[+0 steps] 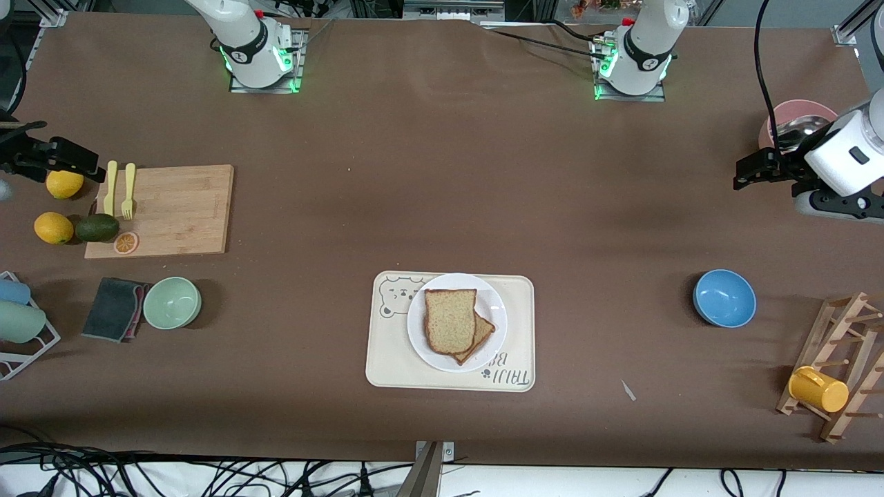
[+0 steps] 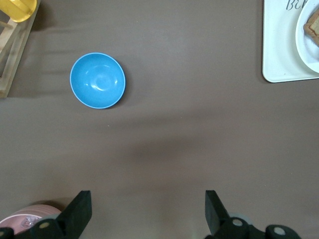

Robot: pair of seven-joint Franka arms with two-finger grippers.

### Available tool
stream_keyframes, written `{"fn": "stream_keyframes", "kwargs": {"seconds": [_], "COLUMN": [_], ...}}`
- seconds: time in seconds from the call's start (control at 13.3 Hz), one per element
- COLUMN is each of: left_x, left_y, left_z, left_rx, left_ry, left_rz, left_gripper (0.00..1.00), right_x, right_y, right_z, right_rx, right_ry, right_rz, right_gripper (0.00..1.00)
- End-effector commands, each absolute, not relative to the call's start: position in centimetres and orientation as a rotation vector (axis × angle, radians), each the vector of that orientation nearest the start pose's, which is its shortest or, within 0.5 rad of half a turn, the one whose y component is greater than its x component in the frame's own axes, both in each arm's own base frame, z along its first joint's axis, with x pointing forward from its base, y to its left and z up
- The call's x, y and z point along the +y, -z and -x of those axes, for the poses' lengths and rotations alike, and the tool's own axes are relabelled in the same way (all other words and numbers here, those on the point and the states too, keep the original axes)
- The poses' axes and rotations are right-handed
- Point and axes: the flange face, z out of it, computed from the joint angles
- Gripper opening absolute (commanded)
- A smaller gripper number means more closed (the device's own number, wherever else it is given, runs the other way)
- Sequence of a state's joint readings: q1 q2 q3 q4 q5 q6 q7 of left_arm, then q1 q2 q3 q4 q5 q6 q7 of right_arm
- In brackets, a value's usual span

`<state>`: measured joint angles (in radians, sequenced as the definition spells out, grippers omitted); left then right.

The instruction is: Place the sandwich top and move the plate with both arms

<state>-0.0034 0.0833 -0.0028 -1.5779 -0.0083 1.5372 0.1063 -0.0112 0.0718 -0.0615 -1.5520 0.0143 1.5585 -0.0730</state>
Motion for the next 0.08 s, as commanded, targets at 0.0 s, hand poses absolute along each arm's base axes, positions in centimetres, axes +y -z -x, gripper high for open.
{"fn": "stream_keyframes", "kwargs": {"seconds": [0.0], "left_x": [-1.82], "left_y": [-58.67], "left_z": [-56.93], "left_rx": [0.196], "left_ry": [-0.186], "left_rz": [3.152], "left_gripper": [1.0], "right_x": [-4.17], "right_y": [-59.73], "right_z": [-57.44], "right_rx": [-0.019], "right_ry": [-0.089], "right_rz": [3.122], "right_gripper": [1.0]}}
